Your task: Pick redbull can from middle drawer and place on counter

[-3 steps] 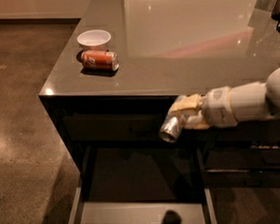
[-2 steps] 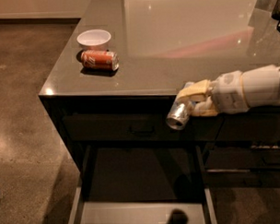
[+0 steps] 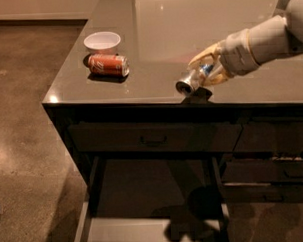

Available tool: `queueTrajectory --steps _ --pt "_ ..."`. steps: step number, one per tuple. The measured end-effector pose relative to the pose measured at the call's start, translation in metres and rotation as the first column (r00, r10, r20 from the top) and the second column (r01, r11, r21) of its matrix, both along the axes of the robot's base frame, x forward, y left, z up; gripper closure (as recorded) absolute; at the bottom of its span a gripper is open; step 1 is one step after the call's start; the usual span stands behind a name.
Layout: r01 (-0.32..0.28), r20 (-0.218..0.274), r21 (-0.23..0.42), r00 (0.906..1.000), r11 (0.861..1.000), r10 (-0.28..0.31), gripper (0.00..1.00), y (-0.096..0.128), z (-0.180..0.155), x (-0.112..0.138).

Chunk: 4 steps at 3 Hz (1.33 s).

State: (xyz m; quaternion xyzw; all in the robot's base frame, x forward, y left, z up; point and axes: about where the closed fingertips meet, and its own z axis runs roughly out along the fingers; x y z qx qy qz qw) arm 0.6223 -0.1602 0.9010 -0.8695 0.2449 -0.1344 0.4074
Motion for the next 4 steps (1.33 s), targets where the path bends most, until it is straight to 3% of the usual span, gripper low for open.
queueTrajectory --steps 1,2,3,4 --pt "0.096 -0.131 0.009 0.9869 0.995 -0.094 0.43 0.018 -0.001 0.051" --pt "0.143 -0.236 0.000 0.9617 0.990 -0.139 0.12 0.032 -0.016 0.074" --pt "0.139 -0.267 -0.040 0.9527 0.989 -0.145 0.00 0.043 -0.032 0.080" --pt "0.138 -0.273 -0.046 0.9510 0.989 -0.146 0.00 0.045 -0.034 0.081"
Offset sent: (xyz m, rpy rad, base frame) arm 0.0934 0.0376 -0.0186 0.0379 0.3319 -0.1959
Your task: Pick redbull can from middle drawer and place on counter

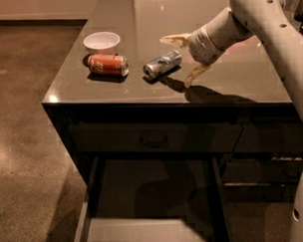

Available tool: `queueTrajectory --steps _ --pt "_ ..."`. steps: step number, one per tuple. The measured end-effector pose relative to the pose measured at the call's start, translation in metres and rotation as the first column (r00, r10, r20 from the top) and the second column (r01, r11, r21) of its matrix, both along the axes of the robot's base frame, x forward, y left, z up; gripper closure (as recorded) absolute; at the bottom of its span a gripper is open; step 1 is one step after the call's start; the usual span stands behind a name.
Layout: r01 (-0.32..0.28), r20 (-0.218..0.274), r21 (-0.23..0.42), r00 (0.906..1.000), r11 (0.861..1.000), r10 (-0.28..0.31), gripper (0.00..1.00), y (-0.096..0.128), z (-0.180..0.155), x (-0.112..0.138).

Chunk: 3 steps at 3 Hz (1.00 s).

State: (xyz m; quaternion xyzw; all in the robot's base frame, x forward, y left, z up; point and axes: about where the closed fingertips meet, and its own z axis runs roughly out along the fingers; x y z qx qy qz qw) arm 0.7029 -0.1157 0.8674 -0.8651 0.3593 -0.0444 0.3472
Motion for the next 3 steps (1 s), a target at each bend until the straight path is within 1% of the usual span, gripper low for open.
queueTrajectory --steps 1,2,3 --pt "0.000 0.000 0.000 1.0000 1.000 0.000 0.00 0.0000 0.0000 0.0000" --pt "0.000 0.000 0.000 1.0000 1.000 0.000 0.18 0.0000 0.0000 0.0000" --pt "0.000 0.000 0.000 1.0000 1.000 0.000 0.18 0.0000 0.0002 0.0000"
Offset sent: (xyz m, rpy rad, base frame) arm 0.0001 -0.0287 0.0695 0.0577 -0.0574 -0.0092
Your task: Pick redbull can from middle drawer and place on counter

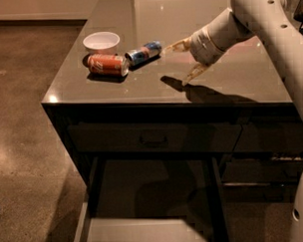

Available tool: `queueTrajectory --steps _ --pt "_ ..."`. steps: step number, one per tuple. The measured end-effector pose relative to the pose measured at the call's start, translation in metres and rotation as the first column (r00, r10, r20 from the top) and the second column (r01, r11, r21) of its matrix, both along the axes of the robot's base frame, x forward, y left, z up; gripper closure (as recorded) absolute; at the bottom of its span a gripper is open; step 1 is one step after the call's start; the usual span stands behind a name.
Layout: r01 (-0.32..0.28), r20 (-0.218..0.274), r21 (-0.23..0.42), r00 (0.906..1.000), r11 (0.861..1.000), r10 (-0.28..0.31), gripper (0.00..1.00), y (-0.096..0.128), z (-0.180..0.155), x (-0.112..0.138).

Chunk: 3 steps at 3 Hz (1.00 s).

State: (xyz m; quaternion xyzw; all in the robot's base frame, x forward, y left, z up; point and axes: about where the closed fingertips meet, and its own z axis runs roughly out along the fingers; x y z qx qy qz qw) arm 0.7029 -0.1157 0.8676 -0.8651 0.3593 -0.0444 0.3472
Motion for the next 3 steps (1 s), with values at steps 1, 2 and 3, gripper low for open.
queueTrajectory --steps 1,2,3 --pt "0.004 0.033 0.026 0.9994 1.000 -0.005 0.15 -0.011 0.031 -0.001" --pt "0.013 0.069 0.055 0.9975 0.998 -0.017 0.02 -0.025 0.066 -0.002" --pt "0.017 0.077 0.061 0.9968 0.998 -0.022 0.00 -0.027 0.070 -0.001"
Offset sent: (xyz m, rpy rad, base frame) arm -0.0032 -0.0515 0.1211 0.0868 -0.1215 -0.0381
